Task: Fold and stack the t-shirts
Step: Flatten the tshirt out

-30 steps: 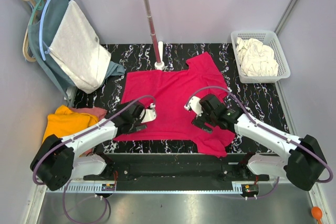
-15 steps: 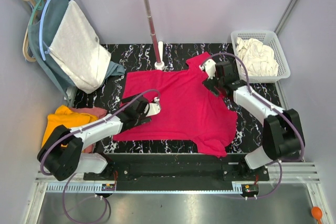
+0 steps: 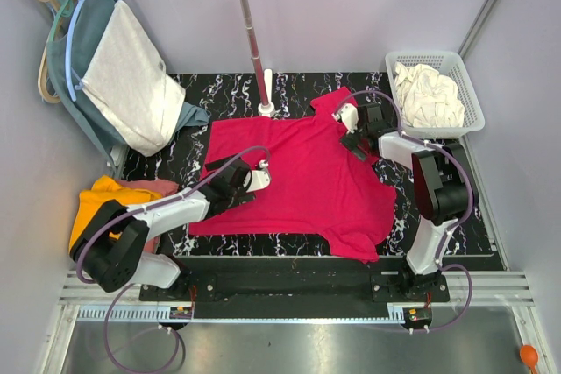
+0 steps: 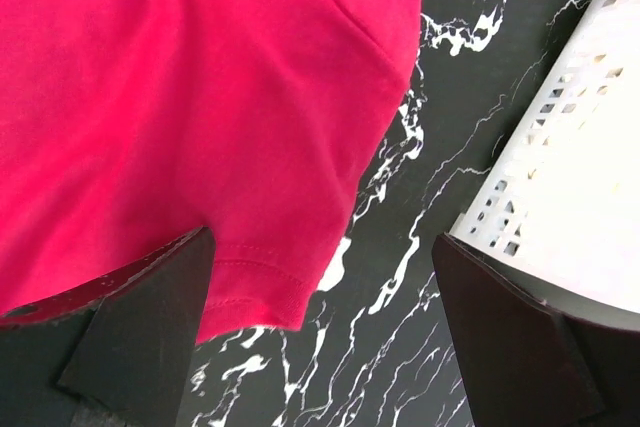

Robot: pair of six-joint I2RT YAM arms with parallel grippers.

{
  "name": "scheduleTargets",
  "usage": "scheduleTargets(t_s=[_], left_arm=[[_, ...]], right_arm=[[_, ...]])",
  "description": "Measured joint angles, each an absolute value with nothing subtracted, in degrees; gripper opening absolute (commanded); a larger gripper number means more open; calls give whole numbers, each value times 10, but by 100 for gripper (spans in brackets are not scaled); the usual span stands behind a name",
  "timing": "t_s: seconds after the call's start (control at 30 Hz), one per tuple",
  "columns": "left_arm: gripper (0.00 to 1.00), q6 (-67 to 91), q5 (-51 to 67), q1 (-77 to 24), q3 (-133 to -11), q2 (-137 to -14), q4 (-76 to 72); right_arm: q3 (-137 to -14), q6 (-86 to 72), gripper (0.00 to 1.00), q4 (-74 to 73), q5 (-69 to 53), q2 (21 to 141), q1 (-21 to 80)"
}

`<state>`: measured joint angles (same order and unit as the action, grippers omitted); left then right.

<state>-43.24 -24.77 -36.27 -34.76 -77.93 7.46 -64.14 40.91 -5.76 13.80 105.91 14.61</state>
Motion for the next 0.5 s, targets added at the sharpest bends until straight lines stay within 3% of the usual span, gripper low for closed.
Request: scheduleTargets(t_s=[0.5], left_arm=[[99,-435,-248,-361,-340,-781,63]], right_arm=[[-651,467,100,13,142,1100,127]])
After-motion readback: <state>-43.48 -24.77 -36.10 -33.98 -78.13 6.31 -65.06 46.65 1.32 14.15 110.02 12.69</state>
